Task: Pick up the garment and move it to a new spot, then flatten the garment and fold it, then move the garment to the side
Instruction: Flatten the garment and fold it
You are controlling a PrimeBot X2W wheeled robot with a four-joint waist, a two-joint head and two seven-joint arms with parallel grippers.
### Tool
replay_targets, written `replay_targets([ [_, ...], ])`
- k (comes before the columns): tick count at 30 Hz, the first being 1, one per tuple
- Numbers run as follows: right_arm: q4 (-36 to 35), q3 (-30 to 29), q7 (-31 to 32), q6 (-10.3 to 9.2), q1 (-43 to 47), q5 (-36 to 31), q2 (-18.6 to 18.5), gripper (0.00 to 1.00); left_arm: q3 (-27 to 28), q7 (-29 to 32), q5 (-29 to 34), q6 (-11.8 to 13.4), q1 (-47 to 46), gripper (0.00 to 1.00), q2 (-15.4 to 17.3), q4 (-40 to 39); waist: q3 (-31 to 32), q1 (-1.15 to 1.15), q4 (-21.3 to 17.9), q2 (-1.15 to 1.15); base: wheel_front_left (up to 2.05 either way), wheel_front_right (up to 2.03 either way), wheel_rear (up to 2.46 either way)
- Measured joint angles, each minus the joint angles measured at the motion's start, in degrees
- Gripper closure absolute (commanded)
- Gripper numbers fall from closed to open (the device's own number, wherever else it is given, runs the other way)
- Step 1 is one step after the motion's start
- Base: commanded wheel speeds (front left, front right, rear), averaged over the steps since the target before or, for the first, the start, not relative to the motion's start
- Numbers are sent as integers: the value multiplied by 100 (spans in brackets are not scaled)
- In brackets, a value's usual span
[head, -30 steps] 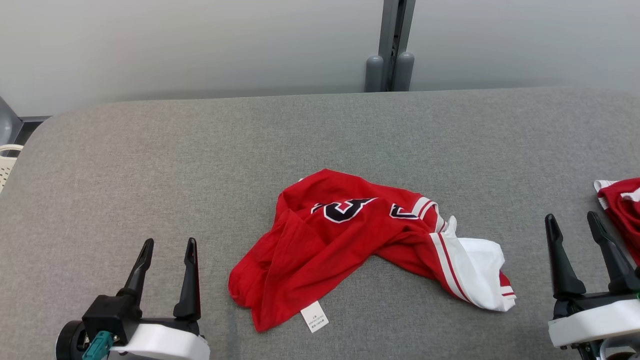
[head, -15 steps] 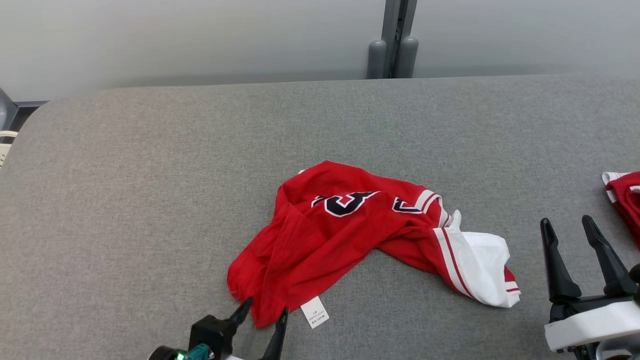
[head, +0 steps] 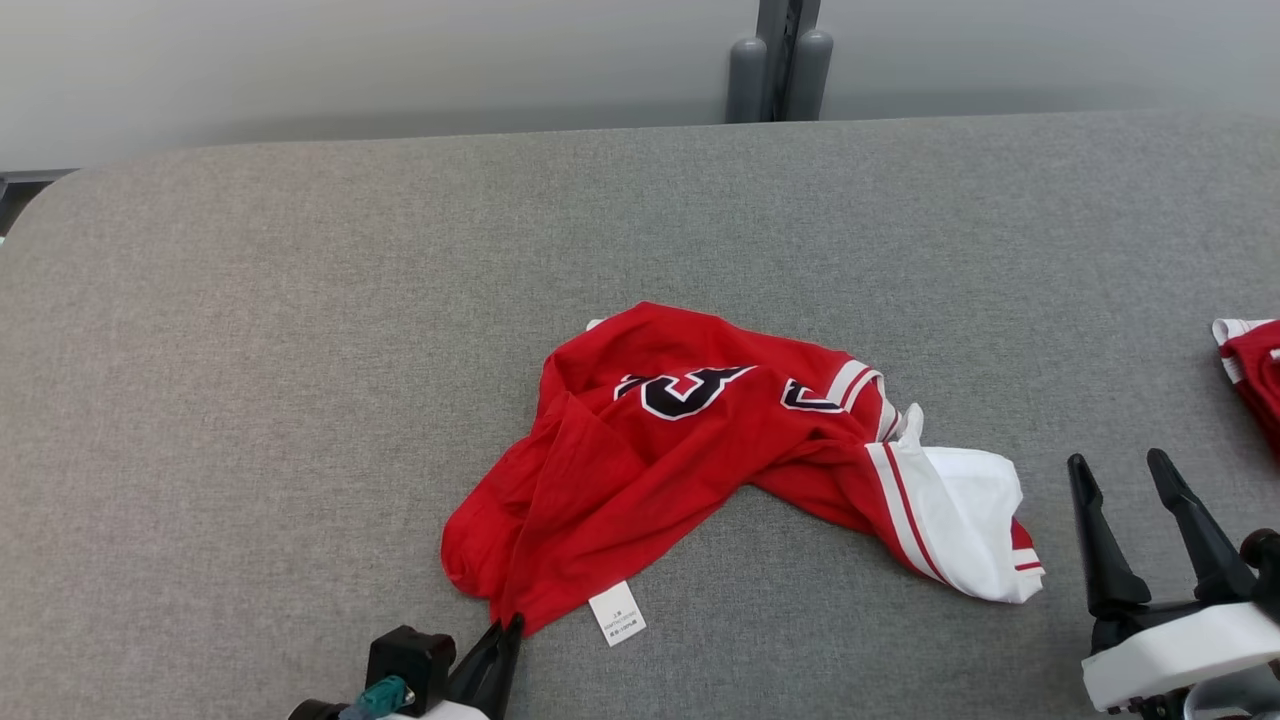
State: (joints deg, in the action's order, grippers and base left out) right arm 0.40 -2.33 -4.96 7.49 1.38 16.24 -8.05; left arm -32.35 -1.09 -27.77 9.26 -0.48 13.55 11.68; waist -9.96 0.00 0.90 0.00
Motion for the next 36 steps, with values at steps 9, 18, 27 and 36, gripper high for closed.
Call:
replay_targets([
  [9, 985, 374, 268, 0, -435, 454, -336, 0, 12, -101, -2, -71, -294, 100, -10, 202, -193, 0, 56, 0, 0, 0, 0],
  [18, 2095, 1098, 509, 0, -1206, 982, -730, 0, -49, -247, 1, -160, -503, 100, -132, 385, -396, 0, 231, 0, 0, 0, 0],
  [27, 2246, 1490, 459, 0, -1423, 1519, -1036, 100, -3, -489, 1, -154, -624, 100, -160, 454, -439, 0, 269, 0, 0, 0, 0],
  [36, 1630, 1024, -434, 0, -1747, 1218, -1189, 100, 276, -843, 161, -111, -1211, 100, 115, -112, -367, 0, 190, 0, 0, 0, 0],
])
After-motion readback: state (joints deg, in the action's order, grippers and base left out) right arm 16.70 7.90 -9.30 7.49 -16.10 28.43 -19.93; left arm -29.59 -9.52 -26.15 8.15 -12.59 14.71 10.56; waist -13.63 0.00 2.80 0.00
